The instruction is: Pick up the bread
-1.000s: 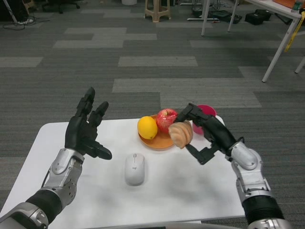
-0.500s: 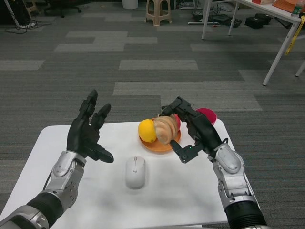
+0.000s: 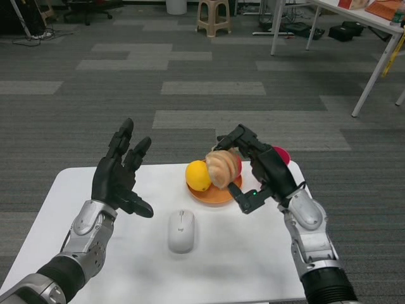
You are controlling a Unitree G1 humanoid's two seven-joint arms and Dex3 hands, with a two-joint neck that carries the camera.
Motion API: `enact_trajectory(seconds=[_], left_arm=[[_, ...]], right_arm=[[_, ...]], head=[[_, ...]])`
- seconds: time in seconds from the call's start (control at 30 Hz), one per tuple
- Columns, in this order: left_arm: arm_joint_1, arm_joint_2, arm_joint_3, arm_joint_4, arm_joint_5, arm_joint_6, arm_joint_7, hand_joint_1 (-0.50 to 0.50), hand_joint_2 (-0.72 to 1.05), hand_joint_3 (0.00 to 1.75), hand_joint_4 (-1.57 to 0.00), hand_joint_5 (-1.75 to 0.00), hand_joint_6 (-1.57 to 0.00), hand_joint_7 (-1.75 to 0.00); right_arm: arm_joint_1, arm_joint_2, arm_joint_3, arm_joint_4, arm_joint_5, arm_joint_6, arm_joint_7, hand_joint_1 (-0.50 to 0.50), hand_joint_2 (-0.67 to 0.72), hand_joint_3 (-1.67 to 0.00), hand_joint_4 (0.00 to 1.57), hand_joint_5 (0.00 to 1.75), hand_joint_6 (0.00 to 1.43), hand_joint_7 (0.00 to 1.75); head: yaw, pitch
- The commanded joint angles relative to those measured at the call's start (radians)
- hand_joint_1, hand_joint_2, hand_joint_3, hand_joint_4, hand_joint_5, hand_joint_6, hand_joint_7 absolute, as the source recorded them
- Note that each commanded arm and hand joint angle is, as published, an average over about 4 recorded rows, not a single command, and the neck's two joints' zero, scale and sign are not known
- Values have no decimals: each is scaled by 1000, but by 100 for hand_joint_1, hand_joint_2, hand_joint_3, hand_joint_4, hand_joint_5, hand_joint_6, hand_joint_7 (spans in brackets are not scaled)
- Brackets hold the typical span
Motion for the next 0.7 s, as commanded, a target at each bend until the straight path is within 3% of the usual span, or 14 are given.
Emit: enact_trajectory(seconds=[0.03, 0.7], left_arm=[[17, 0, 9, -11, 2, -3, -2, 50, -37, 7, 0, -41, 0, 0], [20, -2, 10, -12, 3, -4, -2, 50, -37, 9, 0, -41, 0, 0]], right_arm=[[4, -16, -27, -32, 18, 4, -9, -17, -41, -151, 0, 97, 83, 154], [29, -29, -64, -41, 24, 3, -9, -17, -48, -151, 0, 97, 86, 154]], head=[[-2, -3], [-10, -8]])
